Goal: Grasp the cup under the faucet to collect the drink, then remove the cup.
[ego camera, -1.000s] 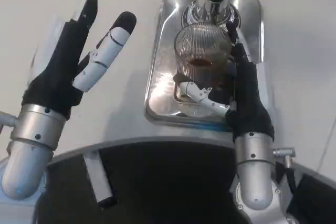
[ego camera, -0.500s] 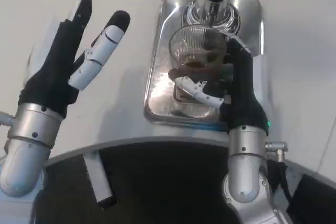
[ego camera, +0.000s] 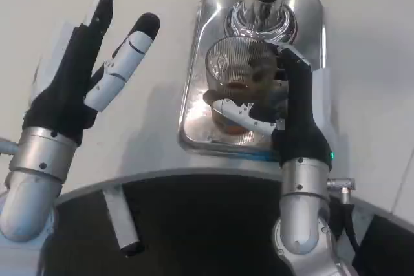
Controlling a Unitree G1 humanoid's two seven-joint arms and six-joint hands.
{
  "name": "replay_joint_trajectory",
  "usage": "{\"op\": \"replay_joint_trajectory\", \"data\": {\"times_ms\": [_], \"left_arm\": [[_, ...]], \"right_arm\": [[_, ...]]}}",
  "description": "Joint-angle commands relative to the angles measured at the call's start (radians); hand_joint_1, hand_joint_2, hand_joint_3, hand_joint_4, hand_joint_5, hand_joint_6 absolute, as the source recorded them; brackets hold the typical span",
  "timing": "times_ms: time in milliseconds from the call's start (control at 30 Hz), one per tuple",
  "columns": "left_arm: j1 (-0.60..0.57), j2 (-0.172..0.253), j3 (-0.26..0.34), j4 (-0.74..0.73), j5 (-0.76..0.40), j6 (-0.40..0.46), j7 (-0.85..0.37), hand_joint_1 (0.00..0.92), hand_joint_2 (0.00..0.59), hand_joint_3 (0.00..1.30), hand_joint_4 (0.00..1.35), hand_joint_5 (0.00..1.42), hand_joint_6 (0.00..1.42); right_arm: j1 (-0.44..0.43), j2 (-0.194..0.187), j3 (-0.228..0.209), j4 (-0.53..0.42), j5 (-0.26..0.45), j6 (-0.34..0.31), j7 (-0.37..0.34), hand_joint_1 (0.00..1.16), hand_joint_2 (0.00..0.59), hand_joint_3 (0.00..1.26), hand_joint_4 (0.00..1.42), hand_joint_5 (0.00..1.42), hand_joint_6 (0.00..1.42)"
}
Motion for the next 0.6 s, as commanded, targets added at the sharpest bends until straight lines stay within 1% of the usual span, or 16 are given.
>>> {"op": "replay_joint_trajectory", "data": {"times_ms": [33,467,600], "left_arm": [[0.012,0.005,0.002,-0.014,0.005,-0.003,0.011,0.0,0.228,0.0,0.0,0.0,0.0],[0.019,-0.003,-0.004,-0.027,0.005,-0.002,0.013,0.0,0.228,0.0,0.0,0.0,0.0],[0.025,-0.003,-0.003,-0.035,0.004,0.0,0.012,0.0,0.228,0.0,0.0,0.0,0.0]], "right_arm": [[0.013,0.015,0.001,-0.032,-0.003,0.004,-0.011,1.16,0.506,0.6,0.58,0.72,1.05],[0.025,0.005,-0.008,-0.089,-0.004,0.02,0.003,1.16,0.503,0.62,0.6,0.73,1.06],[0.042,0.004,-0.008,-0.11,-0.003,0.019,0.01,1.16,0.49,0.63,0.62,0.74,1.08]]}}
